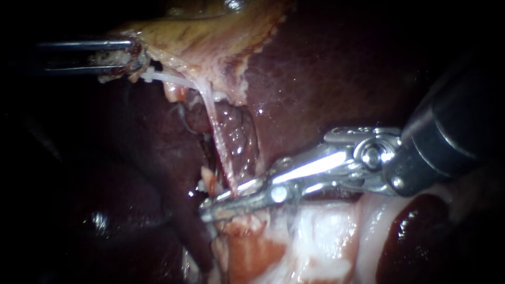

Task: Going back first clip right tube

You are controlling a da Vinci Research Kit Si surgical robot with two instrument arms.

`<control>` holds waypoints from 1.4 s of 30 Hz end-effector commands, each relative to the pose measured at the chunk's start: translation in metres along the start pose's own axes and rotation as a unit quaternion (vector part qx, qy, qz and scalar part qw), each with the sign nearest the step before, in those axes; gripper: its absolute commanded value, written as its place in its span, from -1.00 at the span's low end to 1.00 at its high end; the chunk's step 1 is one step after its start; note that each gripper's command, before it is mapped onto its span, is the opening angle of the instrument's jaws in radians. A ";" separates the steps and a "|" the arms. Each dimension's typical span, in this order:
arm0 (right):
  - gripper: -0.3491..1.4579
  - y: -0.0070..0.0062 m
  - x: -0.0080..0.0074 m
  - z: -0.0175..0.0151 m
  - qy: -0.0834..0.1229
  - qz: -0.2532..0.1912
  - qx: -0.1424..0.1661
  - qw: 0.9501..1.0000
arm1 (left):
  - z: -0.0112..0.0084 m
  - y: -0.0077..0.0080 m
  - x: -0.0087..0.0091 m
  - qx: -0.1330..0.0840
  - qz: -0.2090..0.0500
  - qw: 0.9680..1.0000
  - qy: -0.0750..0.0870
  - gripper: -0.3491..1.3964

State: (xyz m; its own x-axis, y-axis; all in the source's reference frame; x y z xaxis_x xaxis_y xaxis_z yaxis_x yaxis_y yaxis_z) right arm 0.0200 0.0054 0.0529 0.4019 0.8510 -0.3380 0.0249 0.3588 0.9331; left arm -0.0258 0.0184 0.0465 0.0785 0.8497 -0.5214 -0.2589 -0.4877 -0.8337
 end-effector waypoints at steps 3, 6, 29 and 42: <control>-1.00 0.0003 -0.0002 0.0002 0.003 -0.027 0.002 1.000 | 0.0000 0.0001 0.0000 0.000 0.000 1.000 0.000 -1.00; -0.38 0.0009 -0.0007 0.0009 0.019 -0.049 0.013 0.999 | 0.0000 0.0000 0.0000 0.000 0.000 1.000 0.000 -1.00; -0.06 0.0016 -0.0032 -0.0038 -0.002 -0.272 -0.117 0.955 | 0.0000 0.0000 0.0000 0.000 0.000 1.000 0.000 -1.00; -0.06 0.0002 -0.0023 -0.0100 -0.008 -0.334 -0.112 0.936 | -0.0002 -0.0001 -0.0001 -0.001 0.000 1.000 0.000 -1.00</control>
State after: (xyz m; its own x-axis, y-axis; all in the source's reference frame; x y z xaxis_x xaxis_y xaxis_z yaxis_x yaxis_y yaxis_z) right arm 0.0096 0.0074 0.0525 0.3779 0.4002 -0.8349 0.0839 0.8832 0.4613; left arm -0.0255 0.0183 0.0465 0.0777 0.8495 -0.5218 -0.2583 -0.4884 -0.8335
